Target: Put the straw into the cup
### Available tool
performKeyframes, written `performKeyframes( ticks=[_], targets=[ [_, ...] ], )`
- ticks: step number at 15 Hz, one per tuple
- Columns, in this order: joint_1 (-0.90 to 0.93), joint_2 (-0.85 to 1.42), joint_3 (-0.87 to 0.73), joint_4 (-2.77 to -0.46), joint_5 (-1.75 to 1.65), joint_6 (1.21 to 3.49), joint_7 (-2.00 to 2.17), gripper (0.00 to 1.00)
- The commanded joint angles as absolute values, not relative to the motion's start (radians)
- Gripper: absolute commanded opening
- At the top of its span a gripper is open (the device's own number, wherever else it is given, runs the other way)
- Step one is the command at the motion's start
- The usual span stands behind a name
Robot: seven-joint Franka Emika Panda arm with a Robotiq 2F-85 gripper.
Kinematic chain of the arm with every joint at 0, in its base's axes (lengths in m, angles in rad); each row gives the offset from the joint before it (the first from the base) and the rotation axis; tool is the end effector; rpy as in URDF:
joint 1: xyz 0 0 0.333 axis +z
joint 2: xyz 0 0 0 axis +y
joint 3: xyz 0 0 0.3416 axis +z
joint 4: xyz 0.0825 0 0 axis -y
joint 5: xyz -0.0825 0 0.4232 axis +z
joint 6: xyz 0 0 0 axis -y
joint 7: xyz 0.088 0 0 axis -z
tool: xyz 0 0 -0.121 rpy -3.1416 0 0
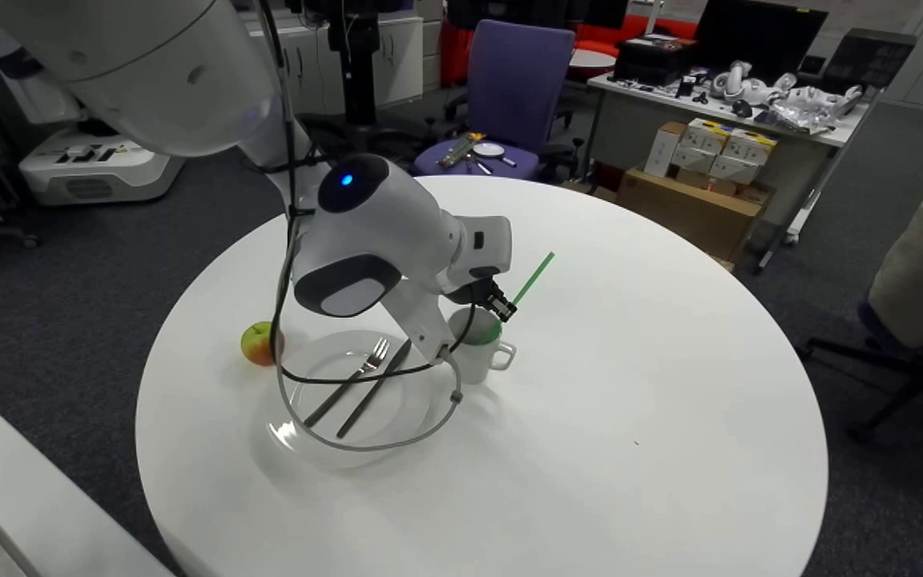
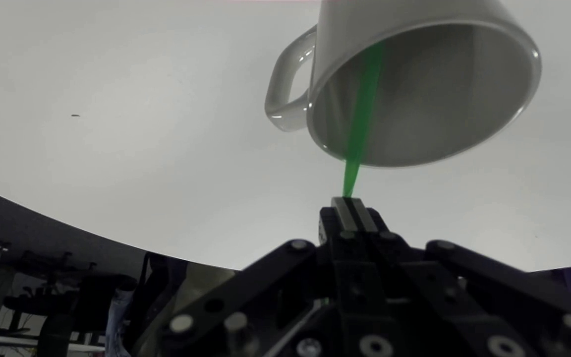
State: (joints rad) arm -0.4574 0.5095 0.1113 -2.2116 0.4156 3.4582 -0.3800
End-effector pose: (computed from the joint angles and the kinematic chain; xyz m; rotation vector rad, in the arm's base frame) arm 0.5693 -0.2592 0.2028 2.7129 -0.6130 1.0016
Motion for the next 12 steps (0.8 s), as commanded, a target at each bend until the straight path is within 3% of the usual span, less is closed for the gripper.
performKeyframes(
  ticks=[1, 10, 12],
  targets=[
    [-0.438, 0.487, 0.094, -2.229, 0.432, 3.458, -0.363, 0.27],
    [-0.477, 0.440, 0.132, -2.243, 0.418, 3.459, -0.309, 0.91],
    [-0.489, 0.414, 0.144, -2.253, 0.417, 3.459, -0.292, 1.00]
  ],
)
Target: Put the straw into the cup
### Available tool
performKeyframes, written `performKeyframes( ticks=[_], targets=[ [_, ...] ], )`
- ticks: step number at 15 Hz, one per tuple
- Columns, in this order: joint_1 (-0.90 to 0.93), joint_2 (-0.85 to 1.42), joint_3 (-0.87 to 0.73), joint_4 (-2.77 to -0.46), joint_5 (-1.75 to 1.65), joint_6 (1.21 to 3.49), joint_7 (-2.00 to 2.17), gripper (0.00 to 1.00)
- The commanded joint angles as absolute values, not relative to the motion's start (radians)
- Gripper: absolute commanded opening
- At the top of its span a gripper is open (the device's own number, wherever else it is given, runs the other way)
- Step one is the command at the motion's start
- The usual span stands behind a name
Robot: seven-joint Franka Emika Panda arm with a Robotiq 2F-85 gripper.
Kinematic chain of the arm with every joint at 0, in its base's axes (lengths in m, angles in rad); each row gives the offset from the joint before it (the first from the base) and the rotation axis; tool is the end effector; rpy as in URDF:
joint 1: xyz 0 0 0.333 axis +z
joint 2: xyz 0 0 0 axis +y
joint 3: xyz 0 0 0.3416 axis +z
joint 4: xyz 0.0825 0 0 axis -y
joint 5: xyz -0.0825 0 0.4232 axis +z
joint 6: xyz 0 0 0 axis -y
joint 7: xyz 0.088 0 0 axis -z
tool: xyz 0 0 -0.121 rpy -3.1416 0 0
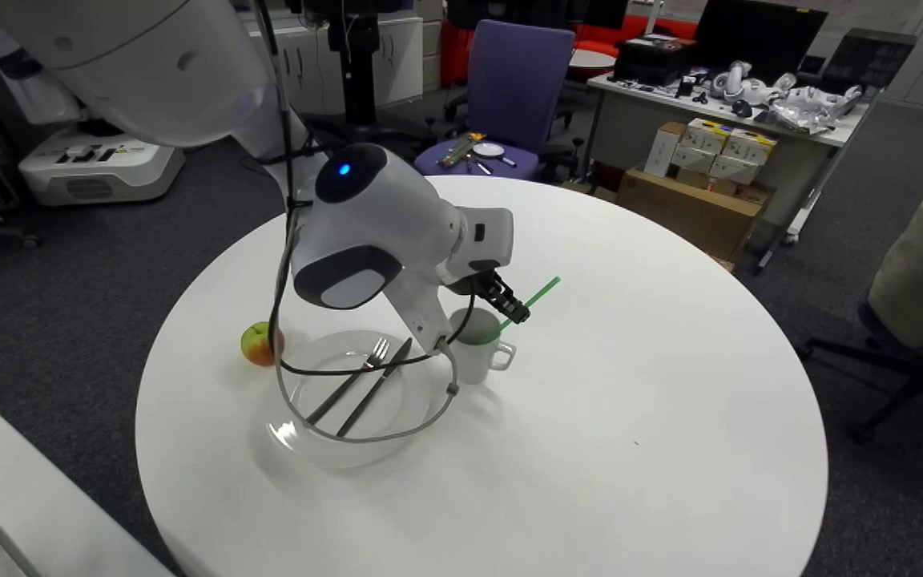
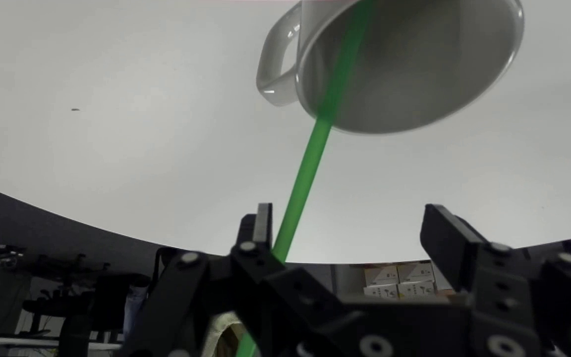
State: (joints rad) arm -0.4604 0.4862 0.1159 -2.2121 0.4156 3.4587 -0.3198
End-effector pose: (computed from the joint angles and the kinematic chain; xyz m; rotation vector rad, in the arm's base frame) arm 0.5721 -0.2596 0.2174 2.6957 -0.6951 1.0473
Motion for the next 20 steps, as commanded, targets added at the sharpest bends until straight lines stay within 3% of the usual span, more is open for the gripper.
performKeyframes(
  ticks=[1, 9, 10, 20],
  targets=[
    [-0.495, 0.398, 0.150, -2.262, 0.423, 3.459, -0.283, 1.00],
    [-0.499, 0.302, 0.115, -2.243, 0.457, 3.372, -0.211, 1.00],
    [-0.419, 0.272, -0.006, -2.258, 0.350, 3.285, -0.087, 1.00],
    [-0.516, 0.132, -0.037, -2.180, 0.223, 2.445, 0.035, 1.00]
  ],
)
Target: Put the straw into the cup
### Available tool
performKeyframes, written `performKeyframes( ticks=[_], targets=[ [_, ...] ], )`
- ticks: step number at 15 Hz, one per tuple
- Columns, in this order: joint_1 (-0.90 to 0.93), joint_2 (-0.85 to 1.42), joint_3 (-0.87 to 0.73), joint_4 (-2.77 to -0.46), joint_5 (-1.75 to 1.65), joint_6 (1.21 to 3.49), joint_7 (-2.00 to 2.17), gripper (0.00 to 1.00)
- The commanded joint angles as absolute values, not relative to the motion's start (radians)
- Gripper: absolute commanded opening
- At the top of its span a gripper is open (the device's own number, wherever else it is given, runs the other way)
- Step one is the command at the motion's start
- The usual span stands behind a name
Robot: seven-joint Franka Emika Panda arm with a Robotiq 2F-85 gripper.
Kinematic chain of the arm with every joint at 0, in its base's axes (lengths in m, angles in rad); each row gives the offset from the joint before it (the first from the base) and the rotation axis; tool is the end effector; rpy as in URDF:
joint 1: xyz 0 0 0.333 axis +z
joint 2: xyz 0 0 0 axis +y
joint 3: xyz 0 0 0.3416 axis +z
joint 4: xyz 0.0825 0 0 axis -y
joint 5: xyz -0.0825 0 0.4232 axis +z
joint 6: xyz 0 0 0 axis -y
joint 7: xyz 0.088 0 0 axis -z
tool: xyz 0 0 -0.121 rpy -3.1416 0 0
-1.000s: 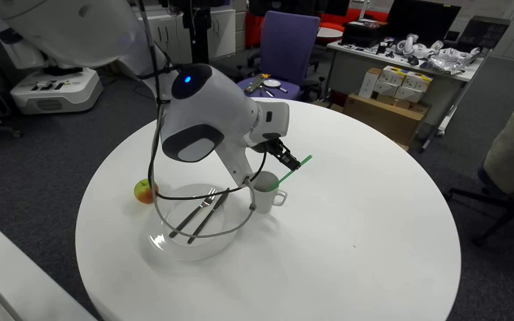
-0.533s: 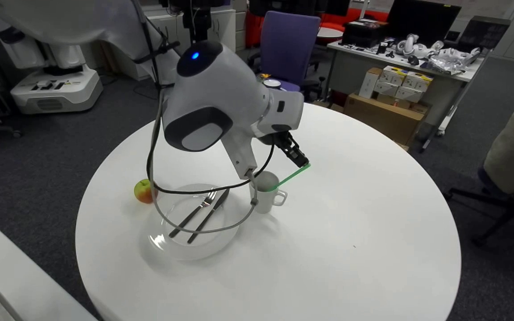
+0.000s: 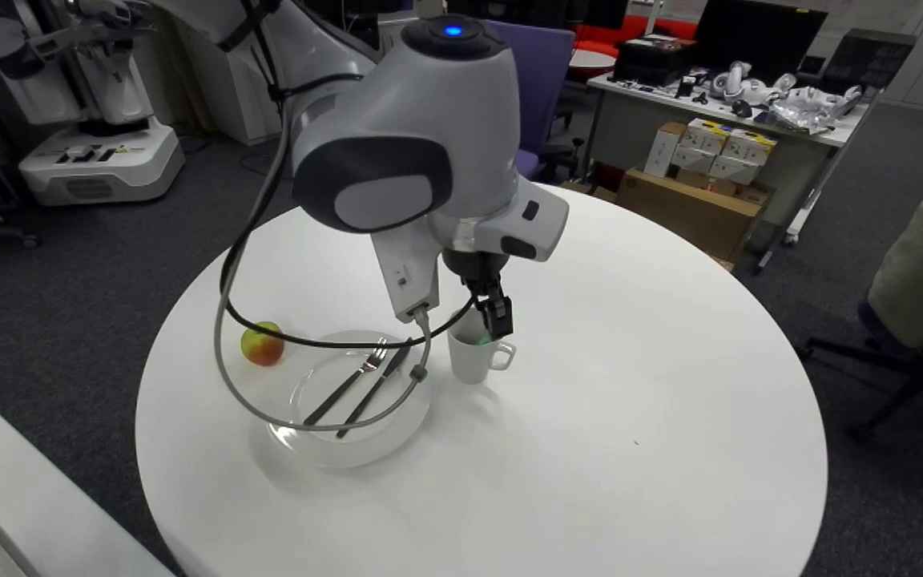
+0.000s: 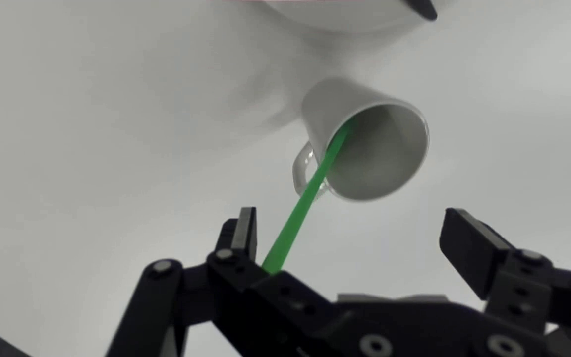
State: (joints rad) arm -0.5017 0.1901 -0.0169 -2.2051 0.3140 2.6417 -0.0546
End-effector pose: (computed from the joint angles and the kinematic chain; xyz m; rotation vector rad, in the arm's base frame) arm 0.5249 -0.3063 0.3017 -2.8141 1.0607 -0.4321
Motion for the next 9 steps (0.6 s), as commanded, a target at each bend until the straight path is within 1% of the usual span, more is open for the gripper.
performKeyframes(
  ticks=[1, 5, 9],
  targets=[
    [-0.430, 0.125, -0.137, -2.155, 0.203, 2.364, 0.062, 1.00],
    [-0.383, 0.091, -0.234, -2.030, 0.072, 2.079, 0.183, 1.00],
    [-0.365, 0.067, -0.275, -1.932, 0.031, 1.908, 0.207, 1.00]
  ],
)
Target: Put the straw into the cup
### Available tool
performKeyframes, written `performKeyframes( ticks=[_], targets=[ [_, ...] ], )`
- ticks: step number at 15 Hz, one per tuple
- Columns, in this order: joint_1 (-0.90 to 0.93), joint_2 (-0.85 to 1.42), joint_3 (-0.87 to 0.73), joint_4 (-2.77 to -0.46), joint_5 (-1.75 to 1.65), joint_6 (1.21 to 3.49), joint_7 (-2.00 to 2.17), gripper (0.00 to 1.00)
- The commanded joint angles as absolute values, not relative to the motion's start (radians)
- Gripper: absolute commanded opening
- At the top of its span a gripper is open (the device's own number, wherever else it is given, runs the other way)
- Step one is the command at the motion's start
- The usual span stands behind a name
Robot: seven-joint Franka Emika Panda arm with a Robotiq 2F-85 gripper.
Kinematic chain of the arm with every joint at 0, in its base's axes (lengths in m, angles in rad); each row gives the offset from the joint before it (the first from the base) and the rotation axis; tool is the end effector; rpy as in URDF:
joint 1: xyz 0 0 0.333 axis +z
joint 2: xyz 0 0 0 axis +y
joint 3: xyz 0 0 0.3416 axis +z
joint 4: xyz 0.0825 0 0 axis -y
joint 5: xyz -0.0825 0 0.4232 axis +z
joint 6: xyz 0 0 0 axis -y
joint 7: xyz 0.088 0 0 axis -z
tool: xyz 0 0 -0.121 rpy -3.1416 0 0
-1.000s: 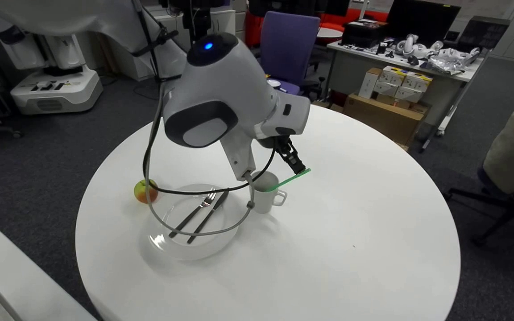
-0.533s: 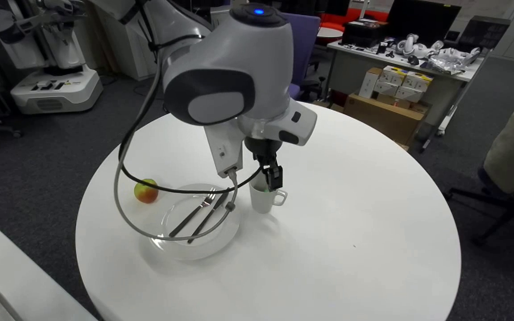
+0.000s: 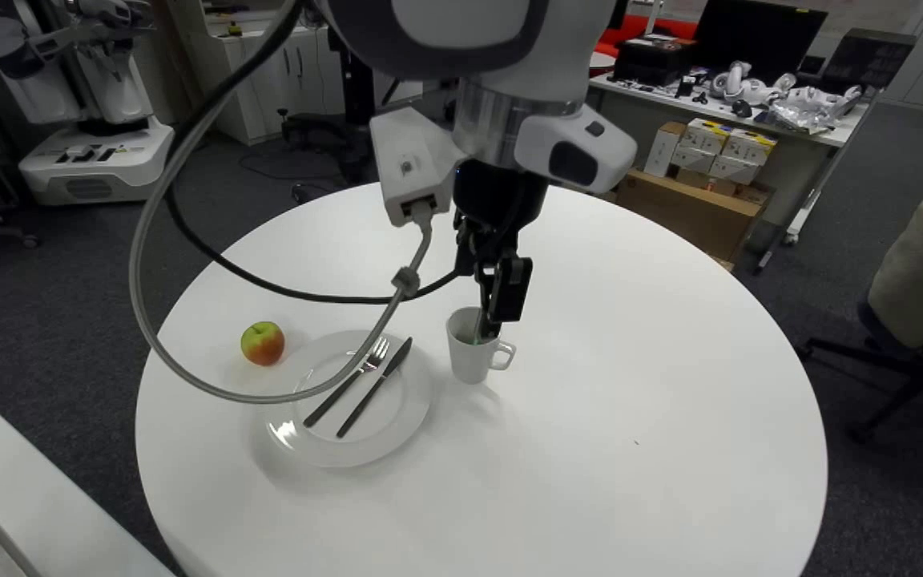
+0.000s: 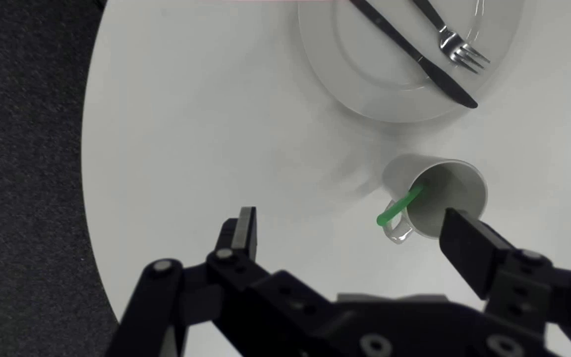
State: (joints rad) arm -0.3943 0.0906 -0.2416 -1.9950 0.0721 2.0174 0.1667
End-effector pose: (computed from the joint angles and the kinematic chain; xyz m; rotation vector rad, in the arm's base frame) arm 0.4882 -0.3514 0.4041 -2.8189 1.2515 0.0827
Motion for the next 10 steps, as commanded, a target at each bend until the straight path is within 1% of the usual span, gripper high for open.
performKeyframes(
  ticks=[1, 5, 7, 8, 10],
  targets=[
    [-0.363, 0.070, -0.281, -1.908, 0.024, 1.873, 0.205, 1.00],
    [-0.357, 0.087, -0.290, -1.845, -0.032, 1.775, 0.164, 1.00],
    [-0.354, 0.080, -0.289, -1.864, -0.086, 1.833, 0.117, 1.00],
    [-0.357, 0.085, -0.290, -1.872, -0.043, 1.824, 0.154, 1.00],
    [-0.354, 0.087, -0.289, -1.872, -0.063, 1.826, 0.138, 1.00]
  ],
)
